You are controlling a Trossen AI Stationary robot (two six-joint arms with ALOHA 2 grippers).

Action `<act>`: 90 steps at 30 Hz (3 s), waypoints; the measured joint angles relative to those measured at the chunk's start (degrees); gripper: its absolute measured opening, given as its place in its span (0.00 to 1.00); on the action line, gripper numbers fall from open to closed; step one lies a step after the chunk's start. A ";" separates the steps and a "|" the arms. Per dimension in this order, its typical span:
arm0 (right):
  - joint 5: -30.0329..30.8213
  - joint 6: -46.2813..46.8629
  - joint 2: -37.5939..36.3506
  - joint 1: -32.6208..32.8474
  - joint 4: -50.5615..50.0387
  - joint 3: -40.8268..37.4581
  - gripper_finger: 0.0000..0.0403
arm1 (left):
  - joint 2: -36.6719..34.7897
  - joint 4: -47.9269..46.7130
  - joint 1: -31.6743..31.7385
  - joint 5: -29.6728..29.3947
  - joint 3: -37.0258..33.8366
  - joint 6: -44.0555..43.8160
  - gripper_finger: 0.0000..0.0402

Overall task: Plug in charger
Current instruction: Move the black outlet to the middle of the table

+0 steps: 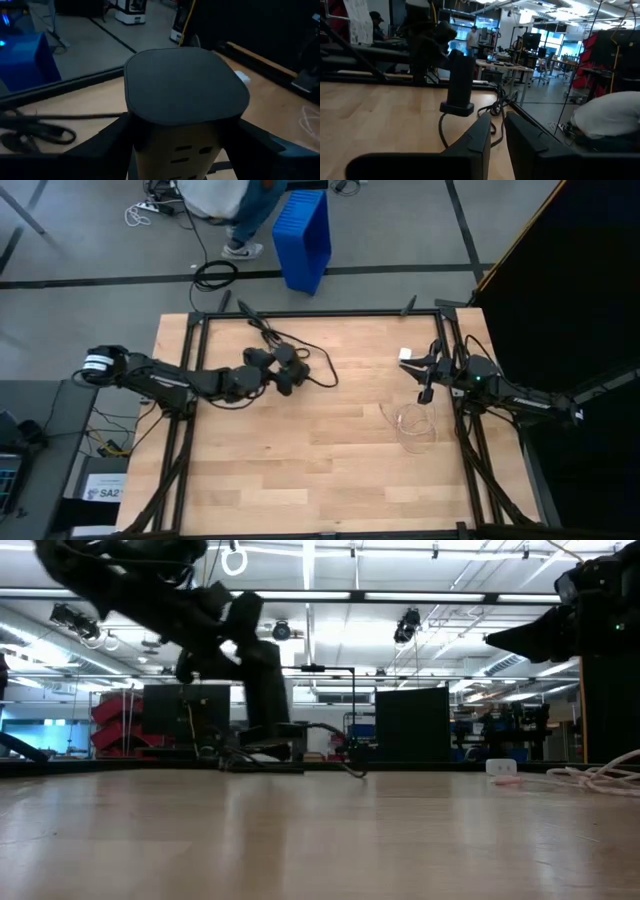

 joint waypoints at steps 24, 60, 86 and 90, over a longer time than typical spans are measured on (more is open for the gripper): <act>-0.01 0.00 1.30 0.00 1.75 0.00 0.10 | 13.05 -3.78 -11.67 -7.36 7.31 -16.39 0.61; 1.79 19.67 25.72 12.35 20.12 0.02 0.14 | 26.07 -14.02 -9.84 -12.19 24.68 -7.71 0.62; 18.32 12.08 91.26 20.14 57.32 19.25 0.82 | 26.11 -10.46 -9.60 -11.51 24.63 -6.52 0.62; 18.30 11.94 97.27 18.99 57.40 24.90 0.84 | 26.11 -10.25 -9.64 -10.45 24.61 -6.52 0.62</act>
